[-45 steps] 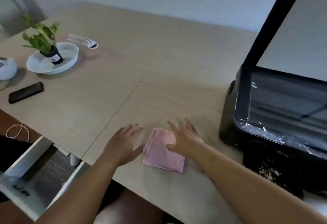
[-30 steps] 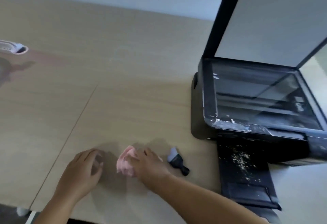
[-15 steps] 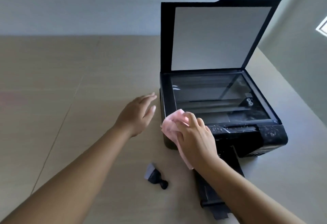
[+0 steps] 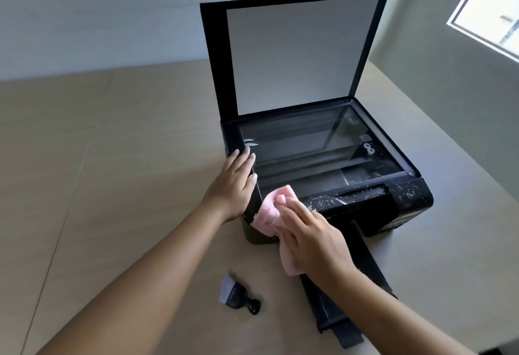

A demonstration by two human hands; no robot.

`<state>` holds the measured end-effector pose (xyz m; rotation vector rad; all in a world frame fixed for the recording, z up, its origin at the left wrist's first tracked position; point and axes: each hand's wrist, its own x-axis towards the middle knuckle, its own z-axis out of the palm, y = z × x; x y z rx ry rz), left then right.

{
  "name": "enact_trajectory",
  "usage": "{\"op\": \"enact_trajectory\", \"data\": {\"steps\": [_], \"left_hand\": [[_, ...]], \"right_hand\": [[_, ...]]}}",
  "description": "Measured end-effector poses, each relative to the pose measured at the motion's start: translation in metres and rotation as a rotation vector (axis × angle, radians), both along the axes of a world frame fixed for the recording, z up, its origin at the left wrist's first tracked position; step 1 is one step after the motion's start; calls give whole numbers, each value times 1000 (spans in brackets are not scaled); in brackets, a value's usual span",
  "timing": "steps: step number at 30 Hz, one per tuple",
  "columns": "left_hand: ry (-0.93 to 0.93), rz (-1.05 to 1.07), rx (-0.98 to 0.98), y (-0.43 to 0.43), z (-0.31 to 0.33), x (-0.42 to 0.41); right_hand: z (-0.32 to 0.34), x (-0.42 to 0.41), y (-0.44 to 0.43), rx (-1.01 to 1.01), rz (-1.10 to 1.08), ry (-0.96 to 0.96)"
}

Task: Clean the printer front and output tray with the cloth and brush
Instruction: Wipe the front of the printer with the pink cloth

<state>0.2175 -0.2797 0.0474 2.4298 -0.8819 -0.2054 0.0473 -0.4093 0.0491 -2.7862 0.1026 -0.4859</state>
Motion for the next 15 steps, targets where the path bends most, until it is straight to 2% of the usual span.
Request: {"op": "enact_trajectory", "data": {"steps": [3,5,9,13,15], "left_hand": [[-106,-12,110,0,-4,3],[-134,-37,183,1,-3,8],[-121,-58,145,1,-7,9],[-109,-61,108,0,-10,15],[-123,-63,73,0,-10,16]], "right_hand": [[-8,0,17,120,-126,32],[-12,3,29,107,-97,77],[-11,2,7,-17,-20,60],[-6,4,37,73,-98,93],[-6,4,41,44,-75,86]]}}
